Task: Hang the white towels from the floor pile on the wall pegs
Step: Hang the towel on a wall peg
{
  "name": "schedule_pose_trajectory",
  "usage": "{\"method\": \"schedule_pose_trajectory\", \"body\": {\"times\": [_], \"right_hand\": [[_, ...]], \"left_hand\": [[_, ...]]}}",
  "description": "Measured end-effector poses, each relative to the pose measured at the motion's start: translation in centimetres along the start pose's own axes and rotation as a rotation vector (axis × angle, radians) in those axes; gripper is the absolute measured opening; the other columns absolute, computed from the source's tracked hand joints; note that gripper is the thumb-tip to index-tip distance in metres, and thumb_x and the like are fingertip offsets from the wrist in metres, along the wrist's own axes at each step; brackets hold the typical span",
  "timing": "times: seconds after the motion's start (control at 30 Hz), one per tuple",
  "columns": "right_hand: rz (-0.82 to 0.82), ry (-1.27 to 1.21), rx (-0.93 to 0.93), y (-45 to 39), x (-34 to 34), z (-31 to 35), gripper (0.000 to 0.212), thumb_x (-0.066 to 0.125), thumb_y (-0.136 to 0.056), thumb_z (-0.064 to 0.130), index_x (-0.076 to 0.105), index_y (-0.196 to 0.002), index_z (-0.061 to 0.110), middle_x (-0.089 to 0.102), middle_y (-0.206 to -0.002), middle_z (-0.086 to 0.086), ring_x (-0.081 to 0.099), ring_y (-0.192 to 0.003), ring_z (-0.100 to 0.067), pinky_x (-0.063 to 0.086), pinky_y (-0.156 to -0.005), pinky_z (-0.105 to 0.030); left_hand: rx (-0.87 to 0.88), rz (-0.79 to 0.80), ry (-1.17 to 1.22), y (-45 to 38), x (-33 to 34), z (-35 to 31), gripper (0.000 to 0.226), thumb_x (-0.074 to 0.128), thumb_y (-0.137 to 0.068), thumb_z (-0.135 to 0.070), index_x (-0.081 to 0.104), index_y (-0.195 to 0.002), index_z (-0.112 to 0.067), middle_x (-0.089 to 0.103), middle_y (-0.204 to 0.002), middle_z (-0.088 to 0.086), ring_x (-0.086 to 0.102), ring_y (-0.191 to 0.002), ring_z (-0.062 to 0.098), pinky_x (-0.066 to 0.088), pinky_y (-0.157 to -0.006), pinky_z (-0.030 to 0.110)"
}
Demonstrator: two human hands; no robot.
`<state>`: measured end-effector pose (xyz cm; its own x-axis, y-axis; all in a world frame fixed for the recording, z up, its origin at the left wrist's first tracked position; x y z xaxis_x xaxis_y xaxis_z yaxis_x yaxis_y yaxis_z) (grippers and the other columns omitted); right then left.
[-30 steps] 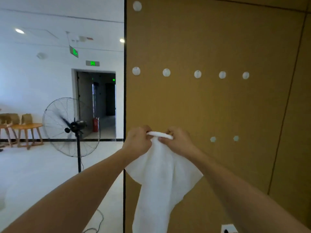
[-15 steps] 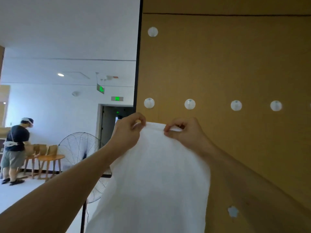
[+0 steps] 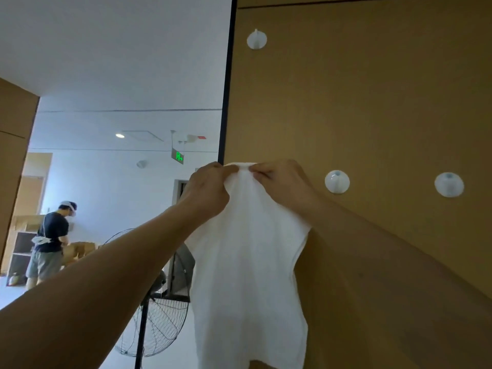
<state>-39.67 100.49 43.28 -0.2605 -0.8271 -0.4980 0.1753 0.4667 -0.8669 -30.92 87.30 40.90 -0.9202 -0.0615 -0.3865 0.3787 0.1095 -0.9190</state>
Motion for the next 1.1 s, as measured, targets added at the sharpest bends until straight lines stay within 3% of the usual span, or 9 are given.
{"method": "schedule_pose_trajectory", "body": {"times": [0.27,0.5,0.63,0.7,0.8,0.87,0.97,1.03,1.1], "right_hand": [[-0.039,-0.167,0.194,-1.0,1.7,-2.4,0.024,0.050,-0.095,0.025,0.071,-0.104,0.030,0.066,-0.111,0.015,0.058,-0.101,-0.005,0.046,-0.082,-0.024],[0.048,-0.334,0.375,0.2,2.9,-1.5,0.022,0.057,-0.090,0.034,0.077,-0.082,0.029,0.074,-0.087,0.010,0.068,-0.086,-0.013,0.052,-0.071,-0.027],[0.077,-0.410,0.478,1.2,3.6,-1.9,0.023,0.064,-0.086,0.041,0.078,-0.087,0.023,0.076,-0.084,0.002,0.072,-0.078,-0.013,0.053,-0.066,-0.024],[0.043,-0.429,0.453,1.7,3.9,-1.8,0.024,0.058,-0.092,0.042,0.077,-0.093,0.028,0.075,-0.088,0.007,0.071,-0.081,-0.009,0.054,-0.071,-0.024],[-0.072,-0.319,0.345,3.1,4.4,-1.5,0.029,0.044,-0.098,0.044,0.067,-0.114,0.038,0.070,-0.102,0.015,0.065,-0.093,-0.007,0.051,-0.083,-0.028],[-0.119,-0.076,0.274,4.5,5.2,-1.0,0.031,0.038,-0.101,0.045,0.063,-0.119,0.037,0.066,-0.097,0.014,0.061,-0.086,-0.005,0.049,-0.075,-0.026],[-0.202,0.155,0.320,7.1,6.5,-1.1,0.036,0.041,-0.102,0.042,0.060,-0.123,0.021,0.055,-0.102,0.005,0.052,-0.087,-0.006,0.045,-0.073,-0.018],[-0.259,0.266,0.307,8.4,7.2,-0.7,0.037,0.044,-0.102,0.038,0.057,-0.131,0.019,0.051,-0.120,0.001,0.049,-0.106,-0.014,0.045,-0.089,-0.028],[-0.299,0.277,0.302,9.3,7.7,0.0,0.033,0.045,-0.102,0.033,0.058,-0.131,0.021,0.053,-0.120,0.005,0.048,-0.109,-0.011,0.045,-0.089,-0.032]], "left_hand": [[-0.031,-0.016,0.292,-0.8,4.5,1.9,0.048,0.040,-0.089,-0.011,0.055,-0.132,-0.024,0.062,-0.125,0.010,0.056,-0.110,0.027,0.042,-0.093,0.032],[-0.154,0.117,0.534,-1.2,6.4,3.3,0.039,0.042,-0.089,-0.032,0.059,-0.123,-0.027,0.062,-0.115,0.001,0.054,-0.096,0.018,0.040,-0.079,0.031],[-0.193,0.189,0.734,-0.4,7.5,3.1,0.037,0.040,-0.083,-0.040,0.063,-0.110,-0.030,0.064,-0.106,-0.003,0.058,-0.098,0.021,0.048,-0.086,0.040],[-0.170,0.183,0.747,0.1,7.7,3.1,0.031,0.037,-0.082,-0.044,0.061,-0.099,-0.034,0.063,-0.090,-0.007,0.058,-0.087,0.016,0.045,-0.072,0.033],[0.004,0.047,0.519,1.1,7.2,2.4,0.028,0.034,-0.090,-0.045,0.058,-0.096,-0.032,0.050,-0.087,-0.017,0.051,-0.080,0.008,0.037,-0.066,0.021],[0.076,-0.062,0.427,2.3,6.7,1.7,0.031,0.034,-0.091,-0.047,0.058,-0.096,-0.028,0.038,-0.097,-0.014,0.040,-0.089,0.010,0.032,-0.069,0.017],[0.092,-0.154,0.346,5.3,7.6,1.6,0.046,0.028,-0.091,-0.055,0.061,-0.105,-0.027,0.047,-0.105,-0.007,0.032,-0.094,0.008,0.036,-0.080,0.025],[-0.078,-0.144,0.635,7.3,8.9,3.1,0.043,0.030,-0.093,-0.061,0.060,-0.108,-0.033,0.049,-0.101,-0.018,0.044,-0.091,0.002,0.045,-0.082,0.027],[-0.307,-0.085,1.013,9.2,10.9,4.0,0.024,0.039,-0.094,-0.063,0.057,-0.100,-0.049,0.048,-0.094,-0.030,0.054,-0.090,-0.006,0.052,-0.077,0.024]]}}
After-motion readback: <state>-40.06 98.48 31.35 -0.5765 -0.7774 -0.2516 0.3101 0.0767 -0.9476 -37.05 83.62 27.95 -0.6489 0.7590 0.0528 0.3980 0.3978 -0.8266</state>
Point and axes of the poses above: each hand's wrist, its own y-axis away from the middle knuckle, its own x-axis out of the palm, z = x × y, the point moved 8 cm from there along -y, towards the middle knuckle
